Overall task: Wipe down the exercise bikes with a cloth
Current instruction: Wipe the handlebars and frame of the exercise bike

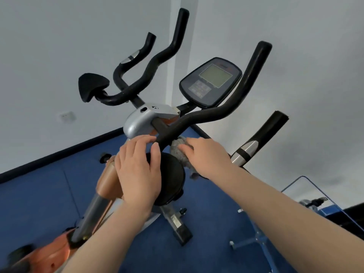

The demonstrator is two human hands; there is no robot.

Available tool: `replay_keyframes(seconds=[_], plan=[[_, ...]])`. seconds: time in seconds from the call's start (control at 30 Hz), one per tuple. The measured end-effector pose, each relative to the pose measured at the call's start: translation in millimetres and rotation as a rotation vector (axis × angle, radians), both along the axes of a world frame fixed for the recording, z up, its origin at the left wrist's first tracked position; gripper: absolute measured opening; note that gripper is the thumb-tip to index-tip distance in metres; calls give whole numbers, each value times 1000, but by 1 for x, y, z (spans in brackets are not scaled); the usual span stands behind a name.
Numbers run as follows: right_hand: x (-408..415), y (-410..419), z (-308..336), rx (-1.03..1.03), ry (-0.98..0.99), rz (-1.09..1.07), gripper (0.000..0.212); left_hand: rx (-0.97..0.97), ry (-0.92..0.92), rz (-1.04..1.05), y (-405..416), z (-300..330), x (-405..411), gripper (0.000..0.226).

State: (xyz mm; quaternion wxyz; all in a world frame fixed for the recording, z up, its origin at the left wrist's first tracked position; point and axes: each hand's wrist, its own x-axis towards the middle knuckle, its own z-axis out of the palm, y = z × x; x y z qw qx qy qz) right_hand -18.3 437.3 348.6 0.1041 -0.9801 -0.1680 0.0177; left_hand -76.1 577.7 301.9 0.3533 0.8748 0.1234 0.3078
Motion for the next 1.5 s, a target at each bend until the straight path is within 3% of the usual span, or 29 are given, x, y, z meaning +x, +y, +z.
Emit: replay_keyframes(seconds=[0.1,0.17,0.27,0.33,0.5,0.63,0.77,0.93,1.13,1.23,1.3,1.4,1.5], plan=[[-21,-21,-8,-227,-210,127,47,-77,7,47,2,-4,2,27],[-14,-20,-9,-166,-190,113,42,-116,2,60,2,-3,3,27],[14,6,3,103,106,9,43,-162,9,53,2,-3,4,29],[17,15,4,204,148,7,42,-208,4,40,3,-2,4,32],[-16,-19,1,-155,-92,67,40,-383,-42,-53,9,-8,7,29],[-2,-4,12,-70,24,-10,39,-525,-39,-123,13,-12,7,28],[11,19,7,147,102,-78,36,-580,-76,-175,19,-18,7,28],[-21,-17,7,-94,-60,-5,44,-589,-76,-184,21,-18,6,27],[5,19,8,121,-18,-71,31,-595,-59,-124,18,-12,2,22],[5,-2,18,59,-4,53,21,-588,-54,-63,14,-4,-4,19],[7,-20,38,132,-67,119,11,-608,-63,-6,5,3,-8,19],[23,-23,66,404,-324,258,26,-711,-63,31,-15,12,-11,17],[37,4,69,296,-287,587,28,-736,-87,93,-22,15,-13,16]])
